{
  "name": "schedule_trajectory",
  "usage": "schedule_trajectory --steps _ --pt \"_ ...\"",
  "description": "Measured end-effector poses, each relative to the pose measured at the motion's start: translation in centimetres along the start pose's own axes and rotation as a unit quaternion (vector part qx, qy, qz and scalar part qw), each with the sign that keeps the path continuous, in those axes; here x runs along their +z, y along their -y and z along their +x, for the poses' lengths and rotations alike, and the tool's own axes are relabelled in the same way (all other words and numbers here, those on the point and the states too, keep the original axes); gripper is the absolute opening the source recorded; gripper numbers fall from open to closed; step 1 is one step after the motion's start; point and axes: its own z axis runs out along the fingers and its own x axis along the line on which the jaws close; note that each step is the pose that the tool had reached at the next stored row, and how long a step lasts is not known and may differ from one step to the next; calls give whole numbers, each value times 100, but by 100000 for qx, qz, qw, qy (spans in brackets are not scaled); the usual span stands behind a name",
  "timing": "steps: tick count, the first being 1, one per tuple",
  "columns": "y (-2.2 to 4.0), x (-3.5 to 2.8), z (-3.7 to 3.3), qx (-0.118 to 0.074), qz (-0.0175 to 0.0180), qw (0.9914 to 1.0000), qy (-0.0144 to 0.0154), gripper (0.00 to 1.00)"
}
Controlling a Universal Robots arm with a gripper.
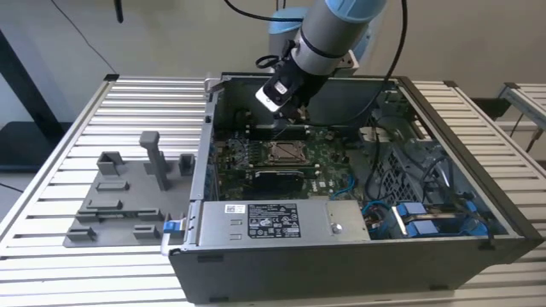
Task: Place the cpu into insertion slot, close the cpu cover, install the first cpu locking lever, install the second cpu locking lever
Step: 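Install the first cpu locking lever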
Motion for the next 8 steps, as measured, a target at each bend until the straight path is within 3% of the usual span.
schedule_trajectory --steps 1,5,7,8 --pt "0 -1 0 -449 -211 99999 110 11" --pt "0 -1 0 -581 -210 99998 137 11" --pt "6 -1 1 -1915 432 99980 227 11" --pt "2 -1 0 -2078 497 99977 235 11"
